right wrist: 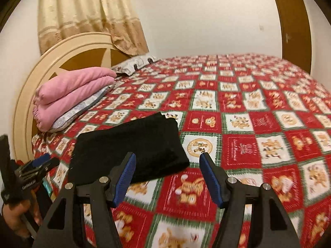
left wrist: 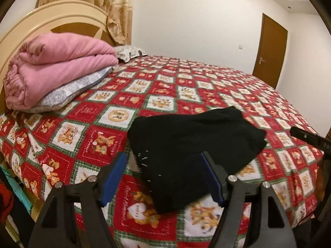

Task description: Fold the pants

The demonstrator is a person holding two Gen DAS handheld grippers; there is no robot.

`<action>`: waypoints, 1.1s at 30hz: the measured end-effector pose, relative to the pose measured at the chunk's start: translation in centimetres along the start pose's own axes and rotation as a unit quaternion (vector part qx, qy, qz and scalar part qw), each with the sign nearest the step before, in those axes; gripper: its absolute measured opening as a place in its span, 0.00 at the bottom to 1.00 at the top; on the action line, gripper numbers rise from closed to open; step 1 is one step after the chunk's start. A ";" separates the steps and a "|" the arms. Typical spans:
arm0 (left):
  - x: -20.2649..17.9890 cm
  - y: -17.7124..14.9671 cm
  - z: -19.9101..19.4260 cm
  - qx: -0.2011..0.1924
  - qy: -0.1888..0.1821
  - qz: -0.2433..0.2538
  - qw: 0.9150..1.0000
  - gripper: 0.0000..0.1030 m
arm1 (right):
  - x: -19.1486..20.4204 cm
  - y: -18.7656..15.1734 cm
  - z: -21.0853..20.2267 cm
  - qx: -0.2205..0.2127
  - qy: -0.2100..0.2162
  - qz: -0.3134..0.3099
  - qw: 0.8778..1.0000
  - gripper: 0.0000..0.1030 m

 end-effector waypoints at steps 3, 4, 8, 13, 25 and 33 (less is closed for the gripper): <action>-1.2 0.1 -1.2 -0.010 -0.011 0.010 1.000 0.78 | 0.8 -0.1 -2.2 -0.012 -0.006 -0.015 1.000 0.63; -1.5 0.1 -1.5 -0.012 -0.014 0.011 1.000 0.78 | 1.1 -0.1 -3.0 -0.013 -0.009 -0.020 1.000 0.63; -2.8 -0.2 -2.7 -0.016 -0.028 0.020 0.999 0.79 | 1.6 -0.1 -5.1 -0.024 -0.016 -0.026 0.999 0.63; -3.7 -0.5 -3.9 -0.020 -0.035 0.029 0.999 0.79 | 2.2 0.0 -6.9 -0.039 -0.018 -0.031 0.999 0.63; -4.7 -1.2 -5.1 -0.025 -0.040 0.036 0.998 0.87 | 3.5 -0.3 -8.8 -0.052 -0.019 -0.047 0.997 0.64; -4.9 -1.3 -5.3 -0.026 -0.039 0.035 0.998 0.87 | 4.5 -0.3 -9.0 -0.055 -0.016 -0.064 0.996 0.64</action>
Point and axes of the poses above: each gripper's, at about its wrist camera, not at the fingertips, and z roughly the way its jaws point, x to its left, y to its top, the point moved 7 cm from there along z, roughly the way its jaws point, and after that the axes turned 12 degrees about -z, right-handed, at the moved point
